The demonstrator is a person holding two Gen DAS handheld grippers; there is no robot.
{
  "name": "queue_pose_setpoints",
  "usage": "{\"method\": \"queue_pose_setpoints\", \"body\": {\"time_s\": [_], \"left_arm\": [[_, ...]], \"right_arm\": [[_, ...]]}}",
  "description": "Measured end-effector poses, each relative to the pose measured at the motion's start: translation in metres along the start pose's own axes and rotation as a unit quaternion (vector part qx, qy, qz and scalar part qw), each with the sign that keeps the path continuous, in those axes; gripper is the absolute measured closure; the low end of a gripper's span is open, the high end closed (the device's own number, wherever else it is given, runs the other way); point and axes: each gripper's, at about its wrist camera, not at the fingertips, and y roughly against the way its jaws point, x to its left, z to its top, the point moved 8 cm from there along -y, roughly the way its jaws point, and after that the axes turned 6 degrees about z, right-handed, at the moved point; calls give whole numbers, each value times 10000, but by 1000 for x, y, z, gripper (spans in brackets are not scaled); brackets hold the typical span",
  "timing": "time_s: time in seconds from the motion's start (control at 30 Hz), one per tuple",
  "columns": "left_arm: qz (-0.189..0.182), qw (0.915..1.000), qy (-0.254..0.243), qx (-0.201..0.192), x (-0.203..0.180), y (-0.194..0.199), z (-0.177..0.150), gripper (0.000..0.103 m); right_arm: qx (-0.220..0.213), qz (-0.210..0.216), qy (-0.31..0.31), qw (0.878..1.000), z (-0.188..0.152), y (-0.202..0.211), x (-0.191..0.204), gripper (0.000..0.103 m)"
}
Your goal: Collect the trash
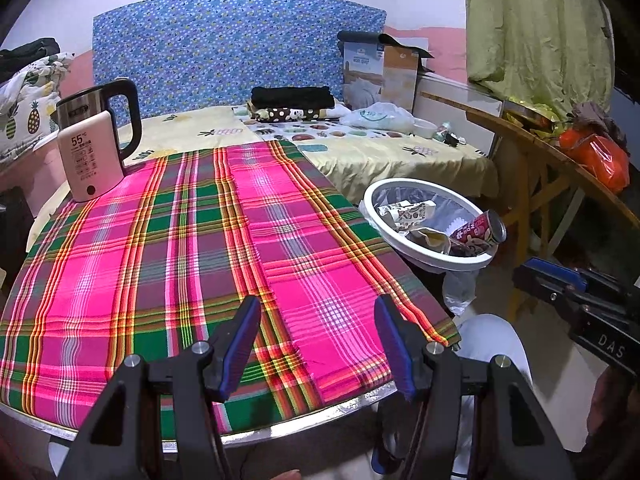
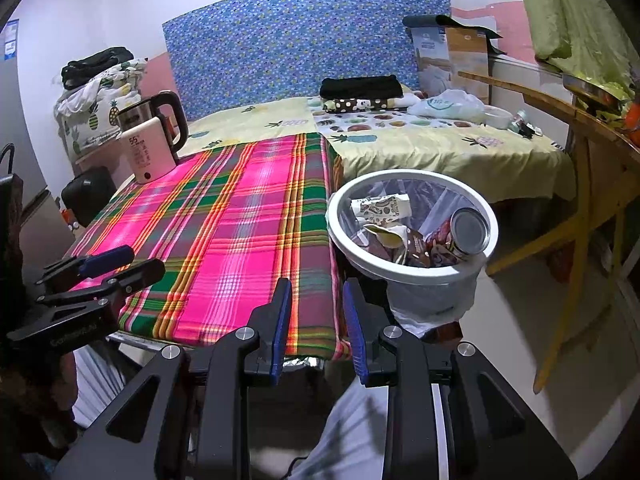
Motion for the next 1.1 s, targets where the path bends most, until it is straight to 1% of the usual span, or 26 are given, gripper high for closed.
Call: {"method": "queue_pose_setpoints", "body": {"time_s": [1.1], "left_arm": [[160,9999,32,4,7,4,-2,42]], "right_arm": [[-10,17,35,10000,1,0,6,75]]}}
